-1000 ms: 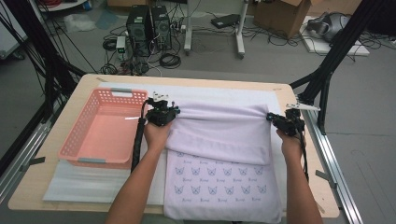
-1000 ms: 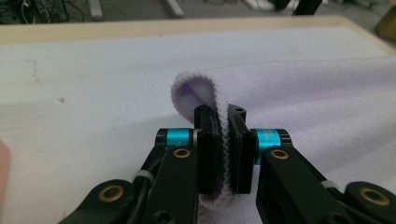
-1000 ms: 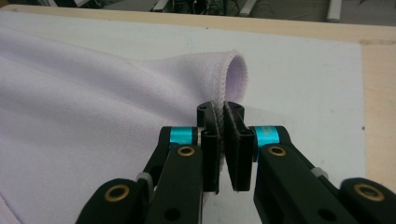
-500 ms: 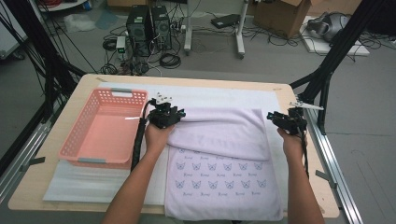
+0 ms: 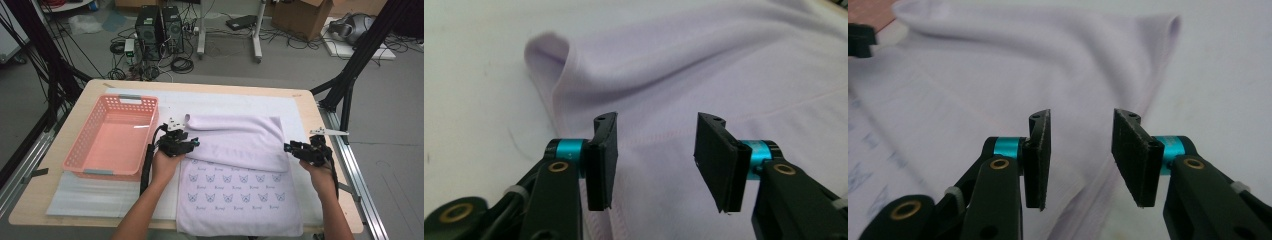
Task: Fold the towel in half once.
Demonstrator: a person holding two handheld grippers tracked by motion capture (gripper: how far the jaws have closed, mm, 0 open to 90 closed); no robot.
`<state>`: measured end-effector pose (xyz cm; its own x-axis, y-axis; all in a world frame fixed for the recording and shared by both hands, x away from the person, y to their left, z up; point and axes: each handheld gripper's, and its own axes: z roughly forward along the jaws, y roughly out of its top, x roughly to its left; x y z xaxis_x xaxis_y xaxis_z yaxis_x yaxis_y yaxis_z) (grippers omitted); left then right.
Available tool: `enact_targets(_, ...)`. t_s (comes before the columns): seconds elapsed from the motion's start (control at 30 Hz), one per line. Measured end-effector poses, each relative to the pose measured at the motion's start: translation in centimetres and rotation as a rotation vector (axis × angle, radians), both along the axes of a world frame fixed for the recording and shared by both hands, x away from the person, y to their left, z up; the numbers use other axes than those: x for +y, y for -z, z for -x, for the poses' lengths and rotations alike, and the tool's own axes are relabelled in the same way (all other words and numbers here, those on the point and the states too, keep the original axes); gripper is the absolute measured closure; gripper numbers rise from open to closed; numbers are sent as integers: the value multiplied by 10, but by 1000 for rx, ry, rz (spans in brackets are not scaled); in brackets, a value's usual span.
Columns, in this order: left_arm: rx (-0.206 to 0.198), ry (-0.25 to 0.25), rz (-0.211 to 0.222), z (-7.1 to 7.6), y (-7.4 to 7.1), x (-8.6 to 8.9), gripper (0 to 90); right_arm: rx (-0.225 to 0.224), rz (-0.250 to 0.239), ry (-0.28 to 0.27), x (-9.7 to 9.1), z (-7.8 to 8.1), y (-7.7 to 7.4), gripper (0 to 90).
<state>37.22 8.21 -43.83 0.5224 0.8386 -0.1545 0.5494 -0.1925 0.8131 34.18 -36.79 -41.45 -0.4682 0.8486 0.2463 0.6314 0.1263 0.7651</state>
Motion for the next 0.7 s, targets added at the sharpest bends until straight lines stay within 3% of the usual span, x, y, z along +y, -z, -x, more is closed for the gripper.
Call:
enact_targets(0.07,14,-15,5,1,5,2,492,9,0,-19,4,8,7,590)
enact_targets(0.13,40,-22,-25,2,9,2,507,13,3,-33,6,14,14,585)
enact_targets(0.2,13,-8,-51,6,10,1,580,20,32,-36,9,19,20,590)
enact_targets(0.3,17,23,-85,10,8,-1,802,40,66,-59,12,23,30,676)
enact_targets(0.37,12,27,-99,13,5,-2,829,33,62,-57,11,25,31,820)
enact_targets(0.4,8,29,-91,16,3,-2,835,28,62,-67,12,27,30,843)
enact_targets(0.47,-35,39,-54,24,-1,0,840,-4,89,-74,14,32,27,854)
enact_targets(0.7,-86,107,35,62,-5,10,841,-36,53,-72,6,47,19,853)
